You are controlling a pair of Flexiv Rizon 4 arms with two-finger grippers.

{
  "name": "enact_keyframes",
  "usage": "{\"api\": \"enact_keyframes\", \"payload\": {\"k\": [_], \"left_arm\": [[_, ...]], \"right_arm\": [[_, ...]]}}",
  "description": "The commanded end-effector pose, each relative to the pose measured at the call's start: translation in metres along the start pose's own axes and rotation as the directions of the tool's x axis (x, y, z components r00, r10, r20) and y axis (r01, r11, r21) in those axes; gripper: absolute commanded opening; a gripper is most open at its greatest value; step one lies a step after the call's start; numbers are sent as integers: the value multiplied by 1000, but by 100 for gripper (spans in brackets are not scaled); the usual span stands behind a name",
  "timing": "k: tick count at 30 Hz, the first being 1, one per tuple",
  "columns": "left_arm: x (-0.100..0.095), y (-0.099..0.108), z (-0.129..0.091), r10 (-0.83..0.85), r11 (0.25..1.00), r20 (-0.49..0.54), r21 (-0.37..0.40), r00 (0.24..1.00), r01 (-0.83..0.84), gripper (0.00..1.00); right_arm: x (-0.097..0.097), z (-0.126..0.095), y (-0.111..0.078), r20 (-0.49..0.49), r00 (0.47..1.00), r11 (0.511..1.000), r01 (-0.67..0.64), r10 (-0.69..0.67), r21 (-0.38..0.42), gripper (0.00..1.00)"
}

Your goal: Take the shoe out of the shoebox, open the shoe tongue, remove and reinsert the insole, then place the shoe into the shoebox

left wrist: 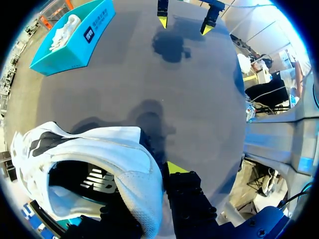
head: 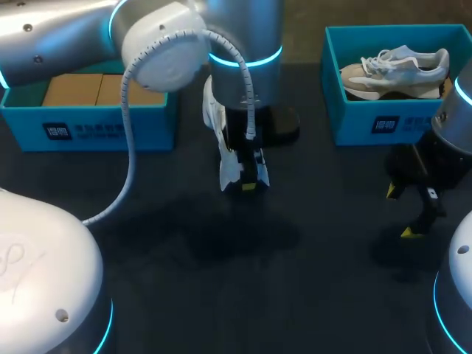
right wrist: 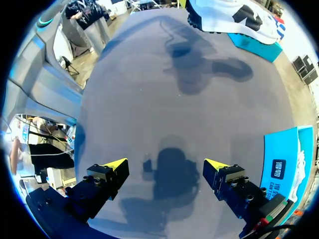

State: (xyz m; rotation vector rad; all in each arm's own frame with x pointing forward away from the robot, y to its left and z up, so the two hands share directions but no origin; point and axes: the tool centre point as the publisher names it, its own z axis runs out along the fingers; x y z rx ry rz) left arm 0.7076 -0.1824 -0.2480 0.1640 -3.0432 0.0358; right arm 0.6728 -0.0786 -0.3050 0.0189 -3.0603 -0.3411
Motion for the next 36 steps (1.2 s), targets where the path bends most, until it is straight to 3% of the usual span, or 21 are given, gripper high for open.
{"api": "enact_keyframes", "payload": {"k": [1, 2, 3, 6, 10, 15, 25, 29, 36], "left_arm": [[0, 2, -1, 1, 1000, 2, 3, 1000, -1, 0], [0, 2, -1, 1, 1000, 2, 3, 1000, -1, 0], [-3, 10, -13, -18, 1000, 74, -2, 997, 19, 0], [-15, 34, -48, -15, 999, 126, 36, 992, 10, 0], [-27, 63, -85, -7, 998, 144, 62, 990, -2, 0], [-48, 95, -114, 4, 998, 158, 66, 987, -15, 0], [-85, 156, -143, 60, 993, 141, 89, 988, -73, 0], [-109, 184, -147, 42, 996, 141, 74, 989, -52, 0], [-151, 230, -158, 25, 992, 103, 119, 994, -37, 0]], "right_arm": [[1, 0, 0, 2, 1000, 1000, -1, 1, 2, 100], [1, 0, 0, 2, 1000, 1000, -1, 1, 2, 100], [1, 0, 0, 2, 1000, 1000, -1, 1, 2, 100], [1, 0, 0, 2, 1000, 1000, -1, 1, 2, 100], [1, 0, 0, 2, 1000, 1000, -1, 1, 2, 100], [1, 0, 0, 2, 1000, 1000, -1, 1, 2, 100], [1, 0, 0, 2, 1000, 1000, -1, 1, 2, 100], [1, 0, 0, 2, 1000, 1000, -1, 1, 2, 100], [1, 0, 0, 2, 1000, 1000, -1, 1, 2, 100]]}}
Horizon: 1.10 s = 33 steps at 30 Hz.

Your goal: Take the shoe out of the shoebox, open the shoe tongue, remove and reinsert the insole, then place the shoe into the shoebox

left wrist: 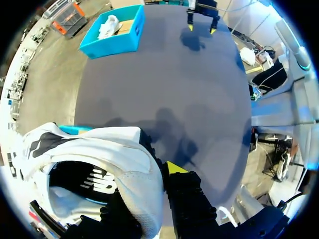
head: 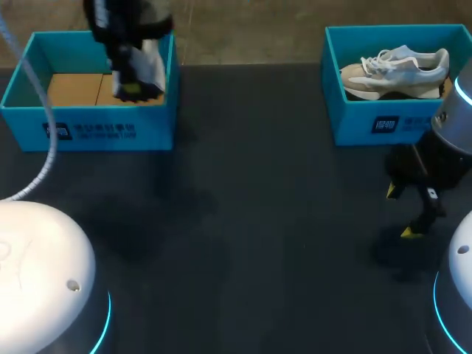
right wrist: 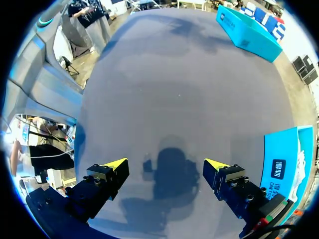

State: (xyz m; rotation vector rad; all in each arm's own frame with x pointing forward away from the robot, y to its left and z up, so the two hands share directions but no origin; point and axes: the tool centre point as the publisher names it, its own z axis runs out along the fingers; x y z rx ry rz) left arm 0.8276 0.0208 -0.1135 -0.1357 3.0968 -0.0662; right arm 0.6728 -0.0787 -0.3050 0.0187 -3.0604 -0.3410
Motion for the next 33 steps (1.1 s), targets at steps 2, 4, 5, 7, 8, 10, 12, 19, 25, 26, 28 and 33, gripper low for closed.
{"api": "enact_keyframes", "payload": {"k": [2, 4, 5, 7, 8, 10, 12, 19, 25, 26, 28, 33], "left_arm": [[-40, 58, -8, 10, 993, -53, 117, 999, -4, 0], [-58, 73, -10, -27, 987, -62, 155, 998, 36, 0], [-58, 73, -10, -27, 987, -62, 155, 998, 36, 0], [-58, 73, -10, -27, 987, -62, 155, 998, 36, 0], [-58, 73, -10, -27, 987, -62, 155, 998, 36, 0], [-58, 73, -10, -27, 987, -62, 155, 998, 36, 0], [-58, 73, -10, -27, 987, -62, 155, 998, 36, 0], [-58, 73, -10, -27, 987, -62, 155, 998, 36, 0], [-89, 91, -14, 26, 990, -52, 142, 998, -18, 0], [-96, 95, -15, 5, 994, -23, 113, 1000, -2, 0], [-111, 104, -16, 19, 992, -40, 122, 999, -14, 0], [-149, 122, -18, 0, 996, -21, 93, 1000, 2, 0]], "right_arm": [[1, 0, 0, 2, 1000, 1000, -1, 1, 2, 100], [1, 0, 0, 2, 1000, 1000, -1, 1, 2, 100], [1, 0, 0, 2, 1000, 1000, -1, 1, 2, 100], [1, 0, 0, 2, 1000, 1000, -1, 1, 2, 100], [1, 0, 0, 2, 1000, 1000, -1, 1, 2, 100], [1, 0, 0, 2, 1000, 1000, -1, 1, 2, 100], [1, 0, 0, 2, 1000, 1000, -1, 1, 2, 100], [1, 0, 0, 2, 1000, 1000, -1, 1, 2, 100], [1, 0, 0, 2, 1000, 1000, -1, 1, 2, 100], [1, 0, 0, 2, 1000, 1000, -1, 1, 2, 100], [1, 0, 0, 2, 1000, 1000, -1, 1, 2, 100], [1, 0, 0, 2, 1000, 1000, -1, 1, 2, 100]]}}
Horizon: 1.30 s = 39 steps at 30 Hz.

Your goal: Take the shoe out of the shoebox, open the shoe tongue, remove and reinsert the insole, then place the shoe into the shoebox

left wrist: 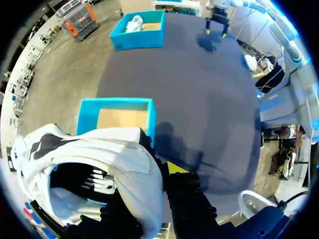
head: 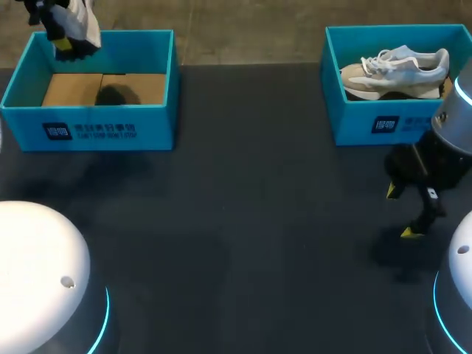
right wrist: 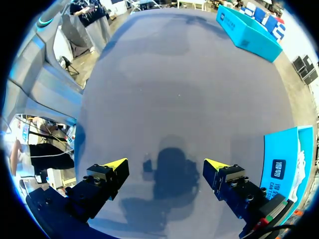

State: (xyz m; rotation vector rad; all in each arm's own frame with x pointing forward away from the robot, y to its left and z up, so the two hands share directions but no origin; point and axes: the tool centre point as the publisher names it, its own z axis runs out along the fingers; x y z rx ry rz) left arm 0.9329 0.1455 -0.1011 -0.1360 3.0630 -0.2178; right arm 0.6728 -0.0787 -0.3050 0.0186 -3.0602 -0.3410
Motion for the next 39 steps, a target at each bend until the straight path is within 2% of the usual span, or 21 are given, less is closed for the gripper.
{"api": "enact_keyframes", "payload": {"k": [1, 7, 12, 17, 23, 33, 39], "left_arm": [[-37, 10, -7, 13, 1000, -42, -7, 999, -13, 0], [-63, 29, -20, 14, 1000, -11, -14, 1000, -14, 0], [-77, 48, -29, 27, 999, 3, -18, 1000, -27, 0], [-88, 62, -26, 74, 997, -24, -11, 997, -75, 0], [-91, 71, -14, 148, 989, -76, 18, 986, -147, 0], [-89, 91, 10, 298, 951, -122, -47, 947, -305, 0], [-84, 102, 13, 431, 898, -123, -44, 894, -438, 0]], "right_arm": [[1, 0, 0, 2, 1000, 1000, -1, 1, 2, 100], [1, 0, 0, 2, 1000, 1000, -1, 1, 2, 100], [1, 0, 0, 2, 1000, 1000, -1, 1, 2, 100], [1, 0, 0, 2, 1000, 1000, -1, 1, 2, 100], [1, 0, 0, 2, 1000, 1000, -1, 1, 2, 100], [1, 0, 0, 2, 1000, 1000, -1, 1, 2, 100], [1, 0, 0, 2, 1000, 1000, -1, 1, 2, 100]]}}
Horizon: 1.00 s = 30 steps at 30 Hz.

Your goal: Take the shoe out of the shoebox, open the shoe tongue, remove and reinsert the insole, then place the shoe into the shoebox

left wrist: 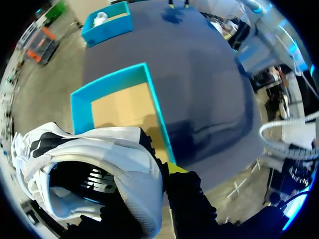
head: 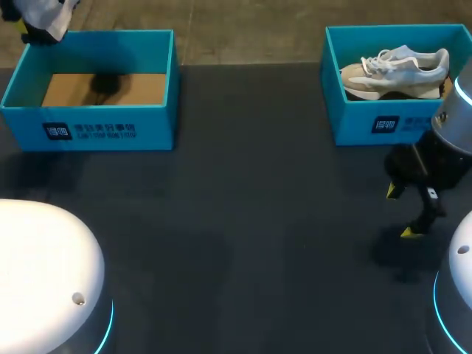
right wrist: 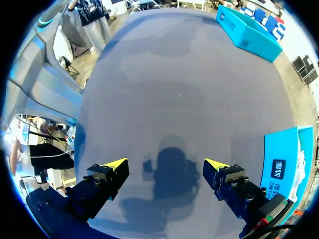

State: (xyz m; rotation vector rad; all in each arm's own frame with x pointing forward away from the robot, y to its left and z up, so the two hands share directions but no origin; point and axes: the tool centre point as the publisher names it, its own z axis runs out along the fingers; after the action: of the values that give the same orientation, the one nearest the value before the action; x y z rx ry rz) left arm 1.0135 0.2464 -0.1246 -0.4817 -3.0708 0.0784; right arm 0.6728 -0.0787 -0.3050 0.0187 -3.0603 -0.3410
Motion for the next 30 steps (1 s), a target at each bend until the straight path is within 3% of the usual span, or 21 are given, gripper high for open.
{"api": "enact_keyframes", "payload": {"k": [1, 5, 21, 23, 27, 29, 30], "left_arm": [[8, 6, -2, 81, 997, 25, 6, 996, -82, 0], [9, 14, -4, 95, 995, 47, 34, 994, -96, 0], [9, 14, -4, 95, 995, 47, 34, 994, -96, 0], [6, 19, 1, 248, 968, 52, 13, 967, -249, 0], [-5, 44, 13, 402, 912, 17, -97, 916, -399, 0], [-5, 53, 12, 514, 856, 22, -75, 857, -512, 0], [-6, 57, 12, 564, 822, 9, -100, 826, -561, 0]], "right_arm": [[1, 0, 0, 2, 1000, 1000, -1, 1, 2, 100], [1, 0, 0, 2, 1000, 1000, -1, 1, 2, 100], [1, 0, 0, 2, 1000, 1000, -1, 1, 2, 100], [1, 0, 0, 2, 1000, 1000, -1, 1, 2, 100], [1, 0, 0, 2, 1000, 1000, -1, 1, 2, 100], [1, 0, 0, 2, 1000, 1000, -1, 1, 2, 100], [1, 0, 0, 2, 1000, 1000, -1, 1, 2, 100]]}}
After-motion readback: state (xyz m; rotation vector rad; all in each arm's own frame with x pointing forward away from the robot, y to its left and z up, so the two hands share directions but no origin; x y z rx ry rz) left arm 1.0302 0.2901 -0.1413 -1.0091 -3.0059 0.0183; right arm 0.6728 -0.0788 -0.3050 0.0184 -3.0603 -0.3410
